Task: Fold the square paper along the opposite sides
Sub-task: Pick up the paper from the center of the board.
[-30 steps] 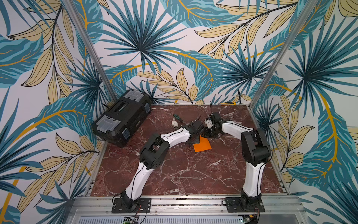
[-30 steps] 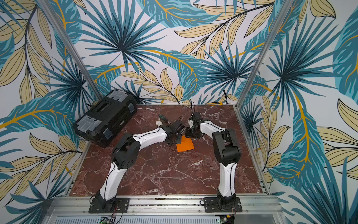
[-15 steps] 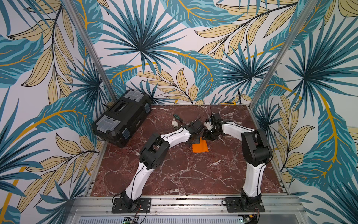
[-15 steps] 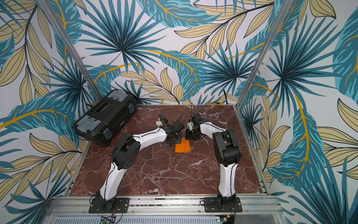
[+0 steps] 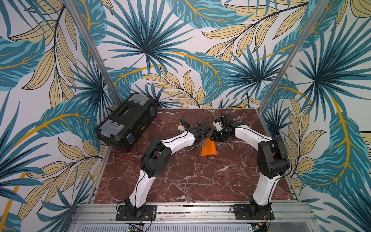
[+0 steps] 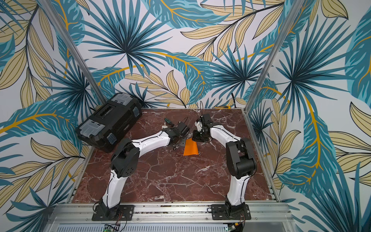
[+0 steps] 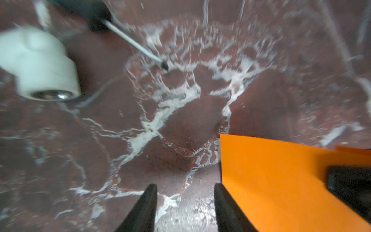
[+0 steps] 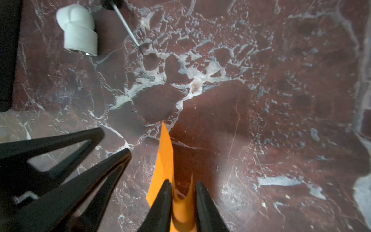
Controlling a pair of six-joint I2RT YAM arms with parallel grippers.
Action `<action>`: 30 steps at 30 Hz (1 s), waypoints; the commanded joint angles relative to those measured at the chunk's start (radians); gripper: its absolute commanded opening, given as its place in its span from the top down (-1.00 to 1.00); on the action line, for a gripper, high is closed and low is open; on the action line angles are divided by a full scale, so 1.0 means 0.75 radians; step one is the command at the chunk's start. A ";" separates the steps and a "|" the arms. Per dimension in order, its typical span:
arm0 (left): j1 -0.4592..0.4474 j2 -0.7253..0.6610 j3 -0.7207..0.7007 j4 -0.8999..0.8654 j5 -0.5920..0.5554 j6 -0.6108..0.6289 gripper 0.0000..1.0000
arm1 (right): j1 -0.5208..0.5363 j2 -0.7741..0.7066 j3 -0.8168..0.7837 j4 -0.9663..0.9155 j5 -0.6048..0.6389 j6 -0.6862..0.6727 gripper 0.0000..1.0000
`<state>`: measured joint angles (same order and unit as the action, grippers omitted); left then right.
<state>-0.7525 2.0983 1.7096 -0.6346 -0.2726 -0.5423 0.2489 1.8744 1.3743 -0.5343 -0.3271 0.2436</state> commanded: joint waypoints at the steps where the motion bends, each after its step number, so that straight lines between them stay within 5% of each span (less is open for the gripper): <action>1: 0.018 -0.311 -0.063 0.093 -0.105 0.153 -0.15 | 0.008 -0.104 -0.025 -0.075 -0.003 -0.020 0.50; 5: 0.061 -0.657 -0.292 0.280 0.087 0.348 -0.42 | 0.006 -0.273 -0.020 -0.151 -0.026 -0.058 0.51; 11: 0.189 -1.103 -0.674 0.646 0.865 0.571 -0.84 | 0.034 -0.616 0.095 -0.311 -0.141 -0.099 0.49; 19: 0.317 -1.235 -0.800 0.839 1.655 0.605 -1.00 | 0.134 -0.835 0.339 -0.475 -0.269 -0.104 0.42; 30: 0.329 -1.112 -0.743 1.109 1.895 0.375 -1.00 | 0.253 -0.839 0.461 -0.511 -0.278 -0.125 0.40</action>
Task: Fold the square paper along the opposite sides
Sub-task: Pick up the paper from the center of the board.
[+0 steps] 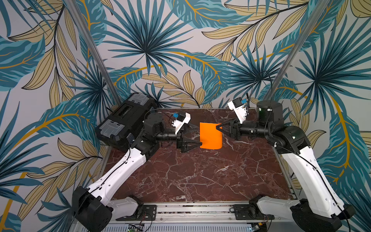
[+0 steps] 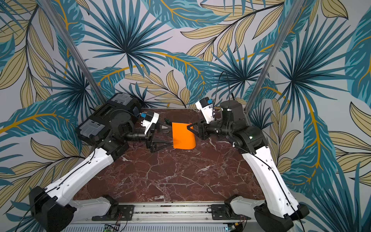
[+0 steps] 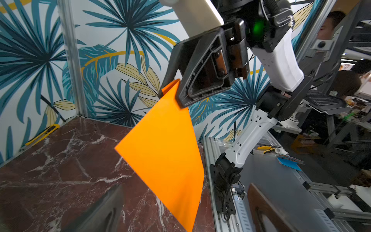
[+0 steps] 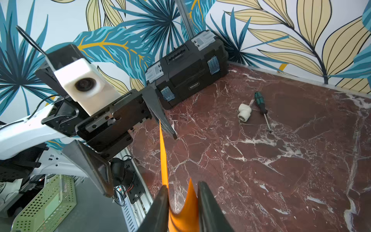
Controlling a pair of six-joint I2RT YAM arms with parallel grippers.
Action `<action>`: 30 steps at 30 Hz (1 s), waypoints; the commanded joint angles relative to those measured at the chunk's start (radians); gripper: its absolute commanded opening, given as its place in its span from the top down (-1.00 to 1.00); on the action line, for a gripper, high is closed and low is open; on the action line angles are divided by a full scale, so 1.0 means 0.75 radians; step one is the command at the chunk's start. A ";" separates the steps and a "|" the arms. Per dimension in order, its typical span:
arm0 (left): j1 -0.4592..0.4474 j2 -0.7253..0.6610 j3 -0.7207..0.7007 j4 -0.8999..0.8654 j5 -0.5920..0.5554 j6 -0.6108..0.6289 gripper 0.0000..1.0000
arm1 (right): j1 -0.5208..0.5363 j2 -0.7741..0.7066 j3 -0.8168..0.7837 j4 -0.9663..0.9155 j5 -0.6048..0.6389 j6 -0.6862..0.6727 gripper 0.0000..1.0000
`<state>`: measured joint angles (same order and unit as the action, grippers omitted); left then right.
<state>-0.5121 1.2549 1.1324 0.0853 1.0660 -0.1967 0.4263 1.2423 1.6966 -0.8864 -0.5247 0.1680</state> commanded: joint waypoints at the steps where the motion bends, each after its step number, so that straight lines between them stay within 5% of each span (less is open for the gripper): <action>1: 0.009 0.019 0.030 0.160 0.113 -0.093 -1.00 | 0.023 0.003 0.038 -0.041 -0.013 -0.027 0.40; 9: 0.008 0.037 0.033 0.216 0.112 -0.158 -0.98 | 0.045 0.012 0.079 -0.042 0.002 -0.044 0.41; 16: 0.004 0.038 -0.004 0.339 0.132 -0.261 -0.36 | 0.050 0.034 0.102 -0.041 0.026 -0.056 0.40; 23: -0.004 0.049 -0.021 0.378 0.124 -0.293 -0.20 | 0.055 0.070 0.149 -0.039 0.033 -0.064 0.40; 30: -0.006 0.047 -0.025 0.395 0.096 -0.303 0.28 | 0.057 0.072 0.155 -0.039 0.035 -0.069 0.40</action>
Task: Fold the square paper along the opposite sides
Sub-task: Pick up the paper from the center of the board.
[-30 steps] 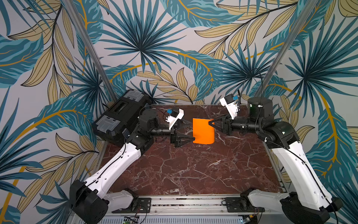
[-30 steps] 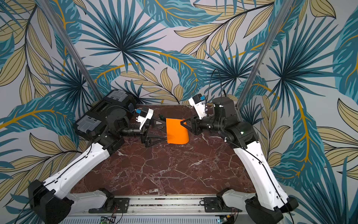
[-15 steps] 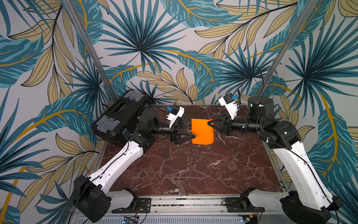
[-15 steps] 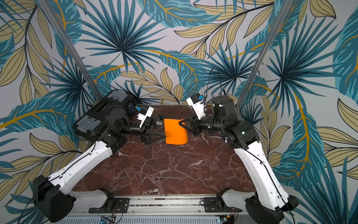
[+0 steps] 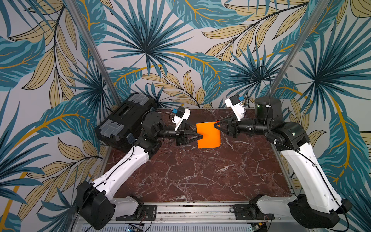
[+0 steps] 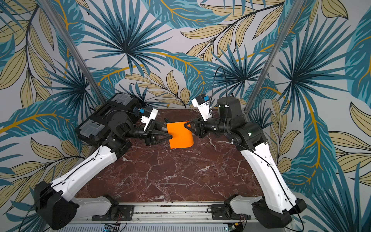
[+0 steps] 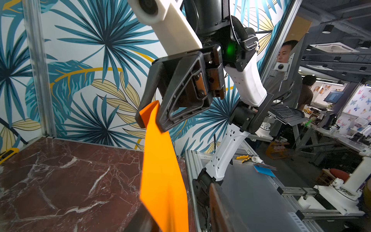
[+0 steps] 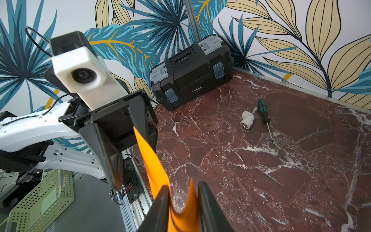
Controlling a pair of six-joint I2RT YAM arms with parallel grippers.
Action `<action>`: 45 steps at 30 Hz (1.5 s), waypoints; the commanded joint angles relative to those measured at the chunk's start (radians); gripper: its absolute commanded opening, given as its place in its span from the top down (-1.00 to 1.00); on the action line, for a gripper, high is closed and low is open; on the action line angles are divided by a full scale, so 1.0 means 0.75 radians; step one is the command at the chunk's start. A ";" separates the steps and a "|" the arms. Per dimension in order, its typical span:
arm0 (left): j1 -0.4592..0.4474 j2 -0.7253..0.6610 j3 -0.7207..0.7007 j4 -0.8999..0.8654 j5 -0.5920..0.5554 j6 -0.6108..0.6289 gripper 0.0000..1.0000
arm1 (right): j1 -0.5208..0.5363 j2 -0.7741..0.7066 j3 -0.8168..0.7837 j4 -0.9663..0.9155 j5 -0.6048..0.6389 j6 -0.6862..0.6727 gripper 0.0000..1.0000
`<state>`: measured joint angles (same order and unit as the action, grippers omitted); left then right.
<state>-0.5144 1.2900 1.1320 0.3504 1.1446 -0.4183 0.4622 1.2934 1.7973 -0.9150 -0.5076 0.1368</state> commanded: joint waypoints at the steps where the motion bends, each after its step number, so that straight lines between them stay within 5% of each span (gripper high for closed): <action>1: -0.003 0.000 -0.023 0.038 -0.015 -0.005 0.33 | 0.009 0.002 0.021 0.000 0.015 -0.029 0.40; 13: -0.003 -0.022 -0.026 -0.032 -0.166 0.044 1.00 | 0.010 -0.017 0.016 -0.001 0.021 -0.027 0.36; 17: 0.000 -0.053 -0.030 -0.078 -0.267 0.088 1.00 | 0.008 -0.053 0.001 0.001 0.027 -0.034 -0.22; 23: 0.033 -0.076 0.102 -0.264 -0.211 0.194 1.00 | 0.008 -0.173 -0.086 0.051 0.089 -0.110 -0.56; 27: 0.045 -0.064 0.269 -0.434 -0.046 0.276 1.00 | 0.004 -0.240 -0.167 0.161 0.103 -0.188 -0.57; 30: 0.048 -0.072 0.347 -0.495 0.027 0.300 1.00 | 0.000 -0.271 -0.230 0.256 -0.042 -0.255 -0.57; 45: 0.050 -0.102 0.330 -0.368 -0.015 0.215 1.00 | 0.003 -0.363 -0.394 0.429 -0.245 -0.391 -0.42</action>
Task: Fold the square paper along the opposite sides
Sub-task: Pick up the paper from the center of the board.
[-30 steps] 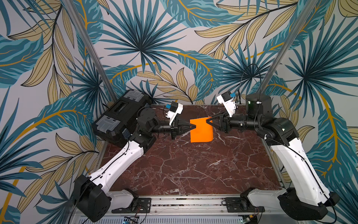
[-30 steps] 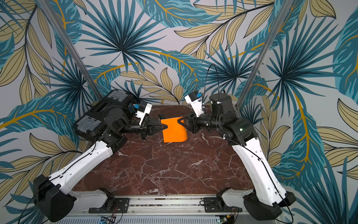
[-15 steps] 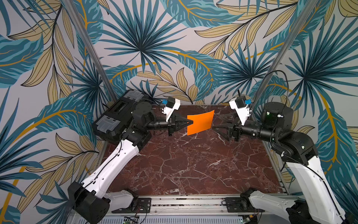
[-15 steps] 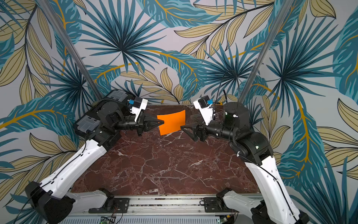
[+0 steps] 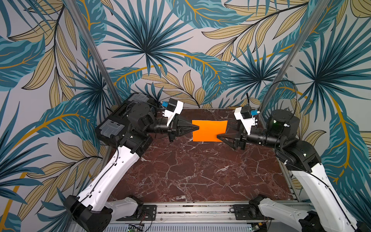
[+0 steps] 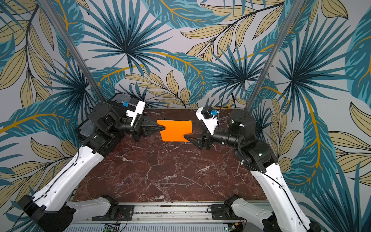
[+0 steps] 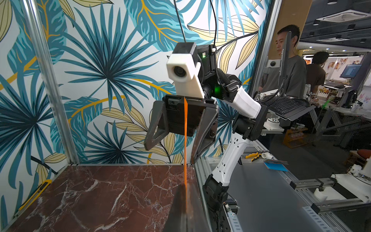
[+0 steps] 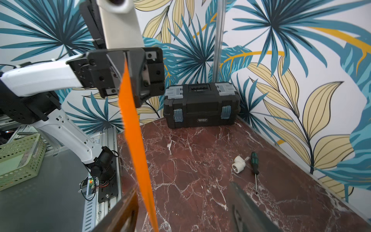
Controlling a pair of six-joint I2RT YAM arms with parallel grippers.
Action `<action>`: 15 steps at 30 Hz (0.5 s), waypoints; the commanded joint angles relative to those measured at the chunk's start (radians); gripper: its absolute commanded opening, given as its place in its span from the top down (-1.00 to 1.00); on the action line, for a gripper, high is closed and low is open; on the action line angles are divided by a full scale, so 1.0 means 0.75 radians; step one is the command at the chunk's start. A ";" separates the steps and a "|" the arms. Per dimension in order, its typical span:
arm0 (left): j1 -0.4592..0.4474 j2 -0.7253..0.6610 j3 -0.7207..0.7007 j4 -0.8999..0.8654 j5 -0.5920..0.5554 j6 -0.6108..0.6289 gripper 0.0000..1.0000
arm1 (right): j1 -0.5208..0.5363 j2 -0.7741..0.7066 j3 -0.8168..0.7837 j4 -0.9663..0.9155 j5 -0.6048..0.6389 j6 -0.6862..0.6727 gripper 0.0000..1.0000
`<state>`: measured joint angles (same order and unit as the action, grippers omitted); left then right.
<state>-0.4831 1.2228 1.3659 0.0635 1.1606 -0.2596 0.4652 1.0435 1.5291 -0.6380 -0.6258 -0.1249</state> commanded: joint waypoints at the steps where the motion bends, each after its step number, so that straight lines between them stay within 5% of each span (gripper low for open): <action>1: 0.008 -0.013 0.020 0.004 -0.068 0.015 1.00 | -0.001 -0.041 -0.045 0.072 -0.087 -0.038 -0.42; 8: 0.010 -0.069 0.024 -0.279 -0.352 0.260 1.00 | -0.011 -0.082 -0.084 0.157 0.256 -0.015 -0.15; 15: 0.012 -0.063 0.032 -0.227 -0.247 0.214 1.00 | -0.022 0.003 -0.072 0.181 0.208 -0.004 -0.18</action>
<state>-0.4797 1.1881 1.3659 -0.1020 0.9577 -0.1112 0.4522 1.0302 1.4818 -0.5362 -0.4786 -0.1341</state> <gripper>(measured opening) 0.050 0.588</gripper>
